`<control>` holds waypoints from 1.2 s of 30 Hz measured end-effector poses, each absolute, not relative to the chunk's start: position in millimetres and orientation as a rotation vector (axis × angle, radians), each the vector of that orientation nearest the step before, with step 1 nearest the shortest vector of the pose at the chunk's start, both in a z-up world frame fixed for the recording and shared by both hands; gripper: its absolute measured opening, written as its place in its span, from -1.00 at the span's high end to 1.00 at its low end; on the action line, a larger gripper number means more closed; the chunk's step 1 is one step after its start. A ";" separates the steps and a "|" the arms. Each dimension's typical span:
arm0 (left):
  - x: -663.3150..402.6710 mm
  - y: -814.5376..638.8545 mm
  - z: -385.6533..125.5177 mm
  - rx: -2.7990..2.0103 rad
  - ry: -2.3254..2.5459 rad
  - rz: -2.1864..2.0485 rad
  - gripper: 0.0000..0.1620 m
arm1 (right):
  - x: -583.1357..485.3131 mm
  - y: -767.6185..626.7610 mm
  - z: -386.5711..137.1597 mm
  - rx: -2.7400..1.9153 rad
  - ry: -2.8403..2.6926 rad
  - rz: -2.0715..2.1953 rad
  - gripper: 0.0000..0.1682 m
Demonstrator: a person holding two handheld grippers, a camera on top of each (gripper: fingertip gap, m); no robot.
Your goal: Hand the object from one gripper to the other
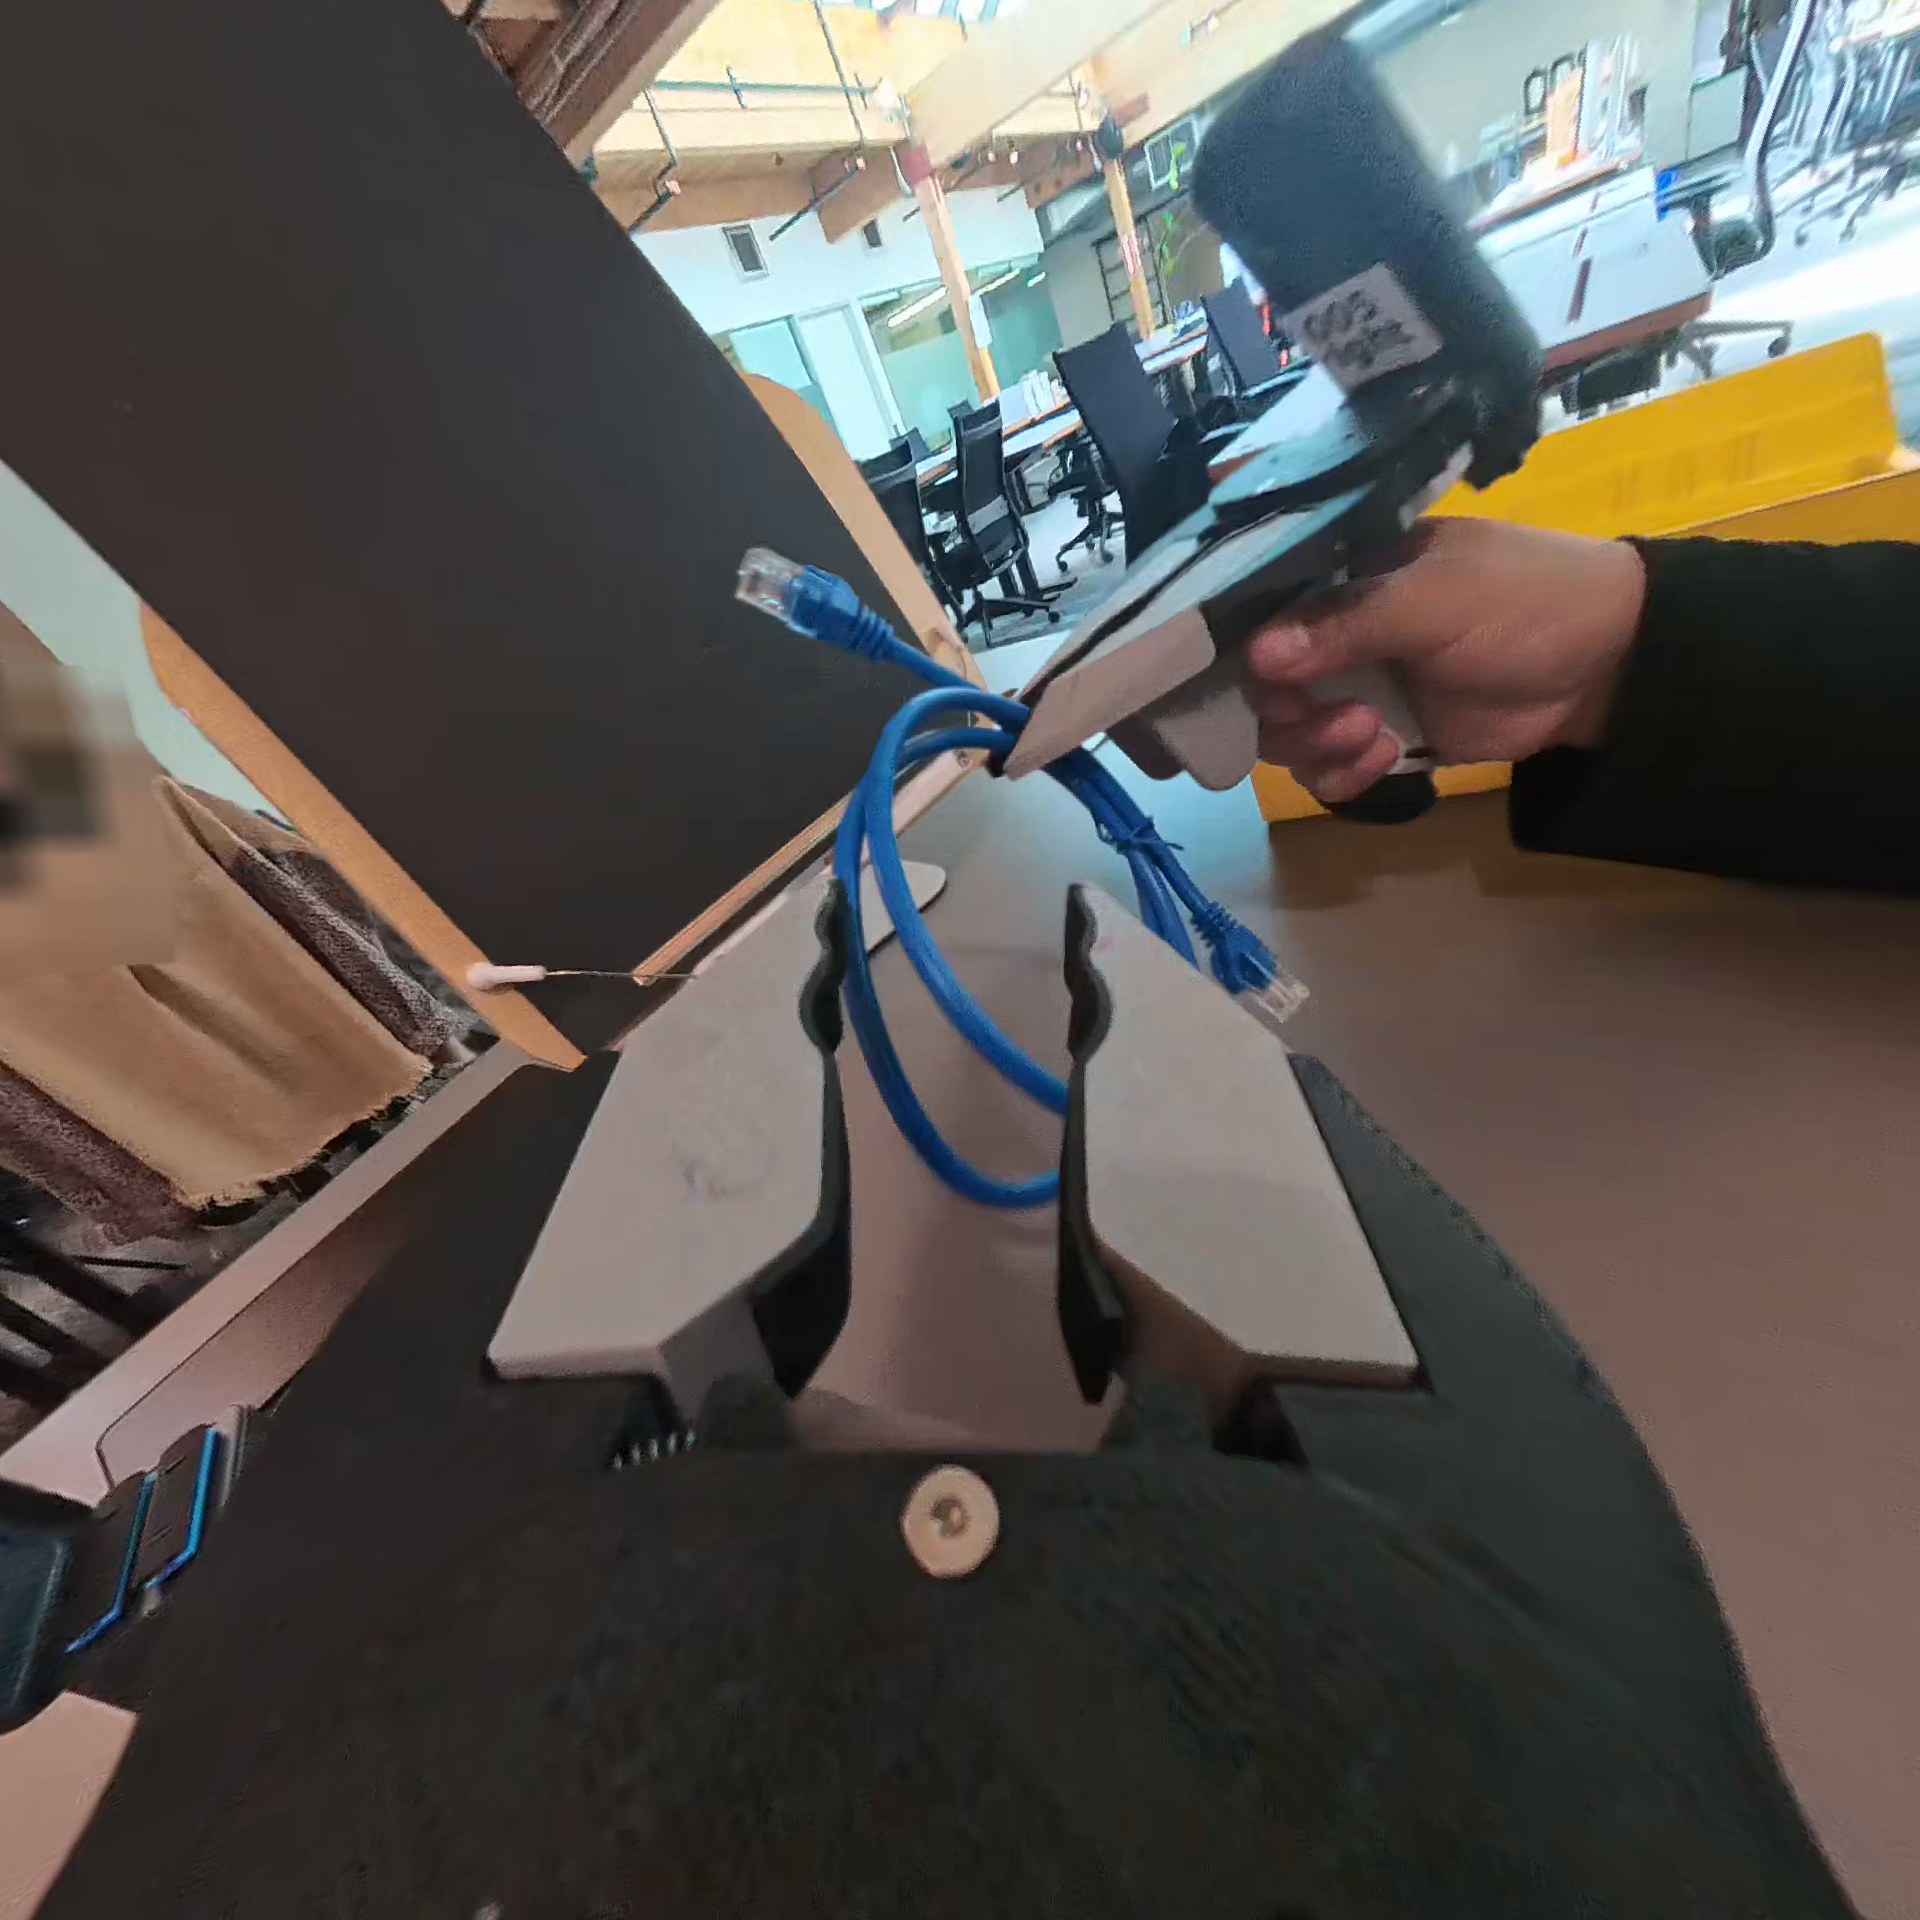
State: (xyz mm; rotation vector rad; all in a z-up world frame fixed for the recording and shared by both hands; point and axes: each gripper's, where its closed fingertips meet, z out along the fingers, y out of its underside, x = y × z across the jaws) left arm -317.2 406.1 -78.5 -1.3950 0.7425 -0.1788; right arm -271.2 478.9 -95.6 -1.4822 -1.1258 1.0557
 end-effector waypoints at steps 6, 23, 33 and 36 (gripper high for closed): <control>-303.2 393.2 -91.3 -1.283 0.969 0.075 0.28 | -250.8 501.9 -97.1 -1.684 -0.873 1.354 0.92; -282.5 410.0 -118.4 -0.993 1.230 0.815 0.51 | -258.7 482.8 -134.6 -1.986 -0.853 1.637 0.92; -285.2 413.3 -103.5 -1.416 0.884 0.029 0.89 | -252.5 478.0 -97.1 -1.683 -1.005 1.516 0.50; -282.9 411.5 -111.8 -1.507 0.864 -0.175 0.89 | -249.5 481.3 -96.3 -1.646 -1.048 1.378 0.44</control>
